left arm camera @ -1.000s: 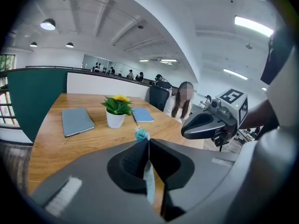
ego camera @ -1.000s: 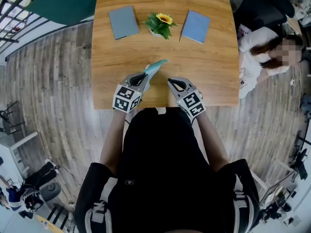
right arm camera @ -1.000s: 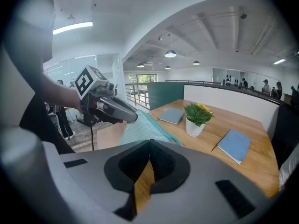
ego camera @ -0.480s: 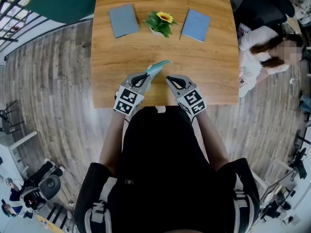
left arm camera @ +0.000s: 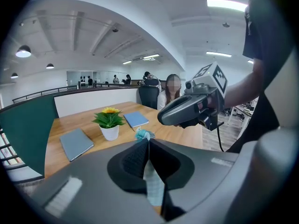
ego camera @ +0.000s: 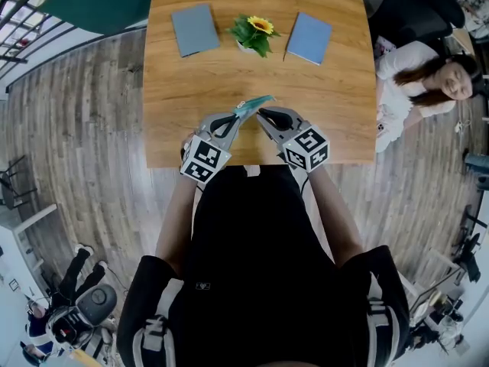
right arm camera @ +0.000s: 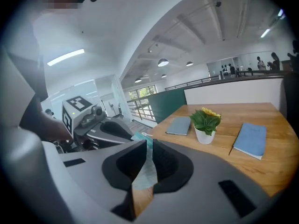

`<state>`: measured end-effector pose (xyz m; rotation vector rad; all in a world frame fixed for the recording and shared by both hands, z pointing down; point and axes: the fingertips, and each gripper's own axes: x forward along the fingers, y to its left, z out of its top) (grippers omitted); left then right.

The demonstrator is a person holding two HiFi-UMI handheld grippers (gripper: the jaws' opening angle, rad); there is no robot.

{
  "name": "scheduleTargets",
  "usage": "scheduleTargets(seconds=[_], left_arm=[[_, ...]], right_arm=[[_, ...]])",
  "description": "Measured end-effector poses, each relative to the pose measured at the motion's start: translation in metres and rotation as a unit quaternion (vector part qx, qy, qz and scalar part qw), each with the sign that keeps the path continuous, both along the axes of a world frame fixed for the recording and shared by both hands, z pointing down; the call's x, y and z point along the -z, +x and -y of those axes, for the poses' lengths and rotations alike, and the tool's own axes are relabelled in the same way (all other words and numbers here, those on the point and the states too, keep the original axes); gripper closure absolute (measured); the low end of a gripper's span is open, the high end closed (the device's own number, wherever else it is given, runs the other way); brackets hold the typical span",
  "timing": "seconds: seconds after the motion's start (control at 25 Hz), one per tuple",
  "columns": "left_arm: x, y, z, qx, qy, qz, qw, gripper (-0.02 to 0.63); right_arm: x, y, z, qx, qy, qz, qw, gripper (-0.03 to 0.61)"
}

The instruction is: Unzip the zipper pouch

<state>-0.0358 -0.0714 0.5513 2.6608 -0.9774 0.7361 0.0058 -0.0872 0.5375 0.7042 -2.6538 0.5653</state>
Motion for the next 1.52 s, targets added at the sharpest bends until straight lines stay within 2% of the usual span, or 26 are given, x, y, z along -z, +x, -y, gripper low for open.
scheduleTargets(seconds=[0.16, 0.4, 0.64, 0.8, 1.12, 1.28, 1.52], left_arm=[[0.0, 0.005, 0.001, -0.008, 0.009, 0.008, 0.9999, 0.606], [0.005, 0.01, -0.004, -0.02, 0.014, 0.011, 0.9996, 0.606], [0.007, 0.014, -0.004, -0.034, 0.03, 0.012, 0.9989, 0.606], [0.009, 0.016, -0.006, -0.046, 0.039, 0.016, 0.998, 0.606], [0.011, 0.019, -0.012, -0.07, 0.057, 0.024, 0.9956, 0.606], [0.007, 0.02, -0.015, -0.082, 0.063, 0.04, 0.9939, 0.606], [0.006, 0.019, -0.017, -0.082, 0.065, 0.048, 0.9934, 0.606]], right_arm=[[0.004, -0.002, 0.01, -0.007, -0.025, 0.031, 0.999, 0.524], [0.006, -0.007, 0.012, -0.001, -0.075, 0.067, 0.995, 0.462], [0.002, -0.007, 0.019, -0.001, -0.124, 0.101, 0.987, 0.454], [0.001, -0.013, 0.017, 0.019, -0.14, 0.105, 0.984, 0.451], [0.005, -0.018, 0.011, 0.056, -0.177, 0.12, 0.975, 0.397], [0.004, -0.022, 0.009, 0.073, -0.201, 0.127, 0.969, 0.397], [0.004, -0.026, 0.007, 0.084, -0.213, 0.118, 0.966, 0.393]])
